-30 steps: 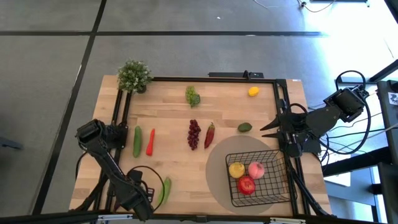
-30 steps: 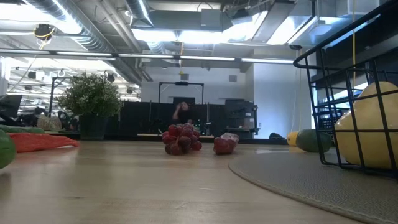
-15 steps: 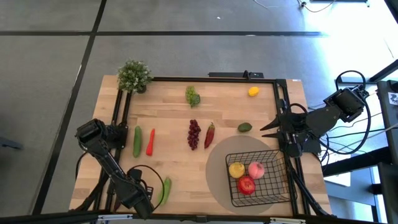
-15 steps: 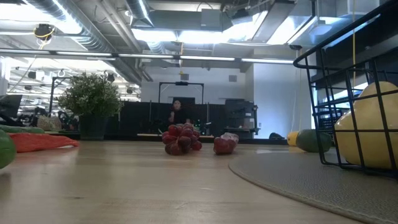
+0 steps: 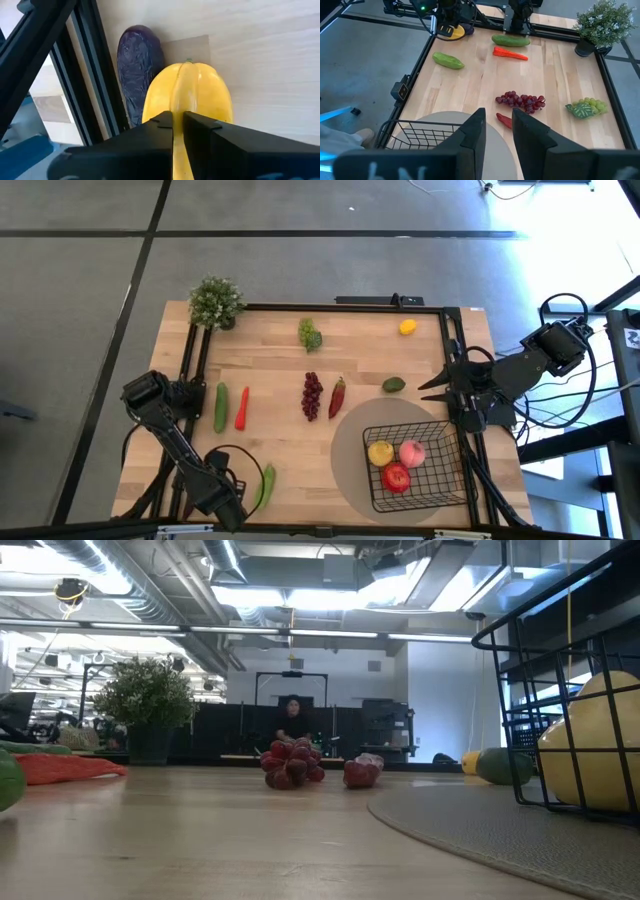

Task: Build produce basket
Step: Put the star fruit into the wire basket

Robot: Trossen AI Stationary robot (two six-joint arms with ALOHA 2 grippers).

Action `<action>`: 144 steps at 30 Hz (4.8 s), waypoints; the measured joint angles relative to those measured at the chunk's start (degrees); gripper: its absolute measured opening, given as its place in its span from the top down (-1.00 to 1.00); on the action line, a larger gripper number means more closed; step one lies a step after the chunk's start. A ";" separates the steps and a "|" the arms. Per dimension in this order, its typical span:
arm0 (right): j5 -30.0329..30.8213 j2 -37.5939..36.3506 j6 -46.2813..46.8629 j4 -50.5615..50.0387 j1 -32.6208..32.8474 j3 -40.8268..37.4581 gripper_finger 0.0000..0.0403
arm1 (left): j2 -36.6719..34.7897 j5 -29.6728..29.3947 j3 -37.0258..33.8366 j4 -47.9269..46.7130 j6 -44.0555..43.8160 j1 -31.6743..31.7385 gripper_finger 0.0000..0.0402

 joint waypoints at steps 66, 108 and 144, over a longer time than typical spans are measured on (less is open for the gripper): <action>6.89 14.80 10.52 12.03 -13.21 0.02 0.56 | -8.15 -67.22 37.83 21.02 110.60 30.40 1.00; -12.54 16.59 -3.88 18.70 -25.18 0.02 0.56 | -8.15 -67.23 37.86 24.22 117.06 30.40 1.00; -14.13 17.48 -7.08 20.22 -25.60 0.00 0.56 | -8.13 -67.22 37.90 23.93 117.04 30.48 1.00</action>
